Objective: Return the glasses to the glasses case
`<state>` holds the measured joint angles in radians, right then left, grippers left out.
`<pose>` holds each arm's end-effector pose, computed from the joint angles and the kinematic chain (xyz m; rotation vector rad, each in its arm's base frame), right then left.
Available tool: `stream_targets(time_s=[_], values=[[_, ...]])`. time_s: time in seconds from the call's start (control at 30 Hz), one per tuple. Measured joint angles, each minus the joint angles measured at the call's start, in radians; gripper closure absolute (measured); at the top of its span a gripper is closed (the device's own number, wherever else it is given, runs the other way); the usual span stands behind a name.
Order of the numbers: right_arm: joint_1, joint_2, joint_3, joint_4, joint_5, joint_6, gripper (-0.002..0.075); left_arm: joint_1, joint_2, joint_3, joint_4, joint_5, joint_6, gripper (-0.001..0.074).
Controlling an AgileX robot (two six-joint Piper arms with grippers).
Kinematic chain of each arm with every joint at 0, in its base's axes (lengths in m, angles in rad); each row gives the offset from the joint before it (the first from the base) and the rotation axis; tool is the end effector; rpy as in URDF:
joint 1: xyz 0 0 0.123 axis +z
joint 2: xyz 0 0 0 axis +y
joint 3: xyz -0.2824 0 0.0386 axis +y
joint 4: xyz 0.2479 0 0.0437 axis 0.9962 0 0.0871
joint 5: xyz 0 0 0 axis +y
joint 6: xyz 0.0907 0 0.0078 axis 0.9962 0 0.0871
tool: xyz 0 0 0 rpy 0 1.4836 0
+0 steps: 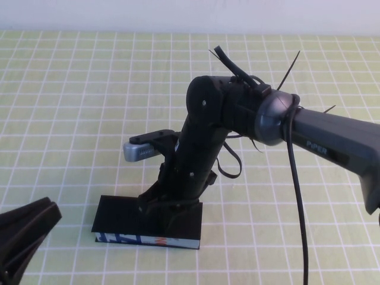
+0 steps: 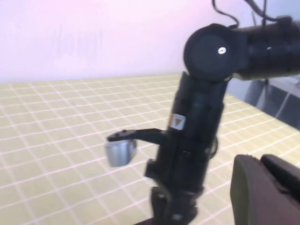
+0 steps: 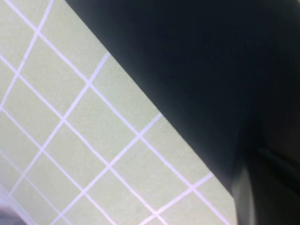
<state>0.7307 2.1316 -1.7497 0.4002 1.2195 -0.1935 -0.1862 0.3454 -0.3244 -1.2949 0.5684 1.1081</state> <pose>0.3026 0.3159 0.2053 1.1773 -2.8019 -0.5854 0.0635 -0.0600 0.2851 0.4555 1.6478 -0.6978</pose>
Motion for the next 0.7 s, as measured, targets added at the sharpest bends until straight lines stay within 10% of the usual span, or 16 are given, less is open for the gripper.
stream_targets(time_s=[0.7], values=[[0.000,-0.642,0.304,-0.104,-0.094,0.157,0.0737,-0.035,0.000,0.000,0.031,-0.525,0.164,0.0738]])
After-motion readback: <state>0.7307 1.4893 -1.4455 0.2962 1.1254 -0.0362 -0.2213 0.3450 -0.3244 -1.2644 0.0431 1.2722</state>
